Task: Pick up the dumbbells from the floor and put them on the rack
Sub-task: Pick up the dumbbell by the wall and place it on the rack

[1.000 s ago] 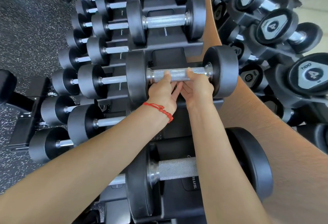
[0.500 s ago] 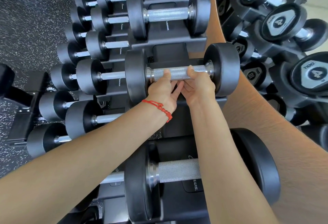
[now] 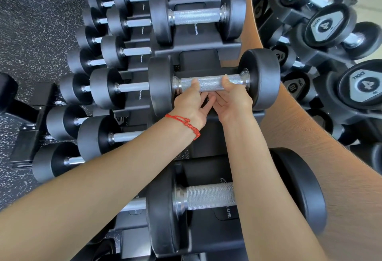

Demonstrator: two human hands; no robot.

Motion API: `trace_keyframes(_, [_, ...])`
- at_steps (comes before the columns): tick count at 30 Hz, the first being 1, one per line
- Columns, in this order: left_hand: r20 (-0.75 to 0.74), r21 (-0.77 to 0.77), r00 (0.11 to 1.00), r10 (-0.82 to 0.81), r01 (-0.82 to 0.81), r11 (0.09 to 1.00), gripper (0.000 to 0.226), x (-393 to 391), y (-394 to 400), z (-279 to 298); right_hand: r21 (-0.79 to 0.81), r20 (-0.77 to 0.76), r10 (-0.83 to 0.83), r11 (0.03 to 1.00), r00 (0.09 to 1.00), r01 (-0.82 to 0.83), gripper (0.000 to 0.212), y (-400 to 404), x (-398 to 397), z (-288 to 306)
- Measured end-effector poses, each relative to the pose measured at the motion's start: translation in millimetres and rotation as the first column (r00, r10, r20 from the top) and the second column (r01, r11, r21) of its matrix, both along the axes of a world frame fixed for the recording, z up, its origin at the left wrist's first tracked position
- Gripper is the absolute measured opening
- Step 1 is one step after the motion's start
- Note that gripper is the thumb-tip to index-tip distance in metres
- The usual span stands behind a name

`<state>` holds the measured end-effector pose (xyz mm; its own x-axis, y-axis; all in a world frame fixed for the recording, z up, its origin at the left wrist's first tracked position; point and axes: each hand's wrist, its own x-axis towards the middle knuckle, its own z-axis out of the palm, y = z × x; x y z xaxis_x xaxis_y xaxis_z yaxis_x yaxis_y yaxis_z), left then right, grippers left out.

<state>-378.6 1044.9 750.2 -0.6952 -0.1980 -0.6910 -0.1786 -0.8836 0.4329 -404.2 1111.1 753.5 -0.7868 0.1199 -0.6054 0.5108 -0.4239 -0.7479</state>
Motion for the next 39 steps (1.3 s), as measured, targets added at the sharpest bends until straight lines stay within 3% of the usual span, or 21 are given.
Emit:
trace_keyframes(15, [-0.023,-0.101,1.000,-0.019,0.016,0.995,0.033,8,5,6,0.040,-0.049,-0.005,0.999,0.999,0.007,0.005,0,10,0])
trace_keyframes(19, [-0.026,-0.184,0.996,-0.081,0.075,0.980,0.023,15,8,11,0.040,-0.058,-0.004,0.999,0.998,0.006,0.006,2,14,3])
trace_keyframes(24, [-0.028,-0.313,0.978,-0.206,0.187,0.931,0.018,26,8,21,0.223,-0.099,0.050,0.974,0.994,-0.026,0.007,6,21,4])
trace_keyframes(28, [-0.056,-0.477,0.971,-0.234,0.180,0.860,0.013,33,4,23,0.426,-0.198,0.093,0.905,0.976,0.000,0.016,13,29,10])
trace_keyframes(32, [-0.110,-0.726,0.967,-0.230,0.080,0.683,0.013,39,-5,25,0.625,-0.340,0.157,0.774,0.927,0.098,0.014,21,36,18])
trace_keyframes(36, [-0.212,-0.918,0.938,-0.274,-0.095,0.386,0.018,46,-19,27,0.719,-0.561,0.241,0.616,0.792,0.322,0.017,24,42,23])
trace_keyframes(39, [-0.215,-0.973,0.943,-0.252,-0.186,0.134,0.023,52,-35,20,0.725,-0.650,0.288,0.511,0.703,0.462,0.020,25,46,23])
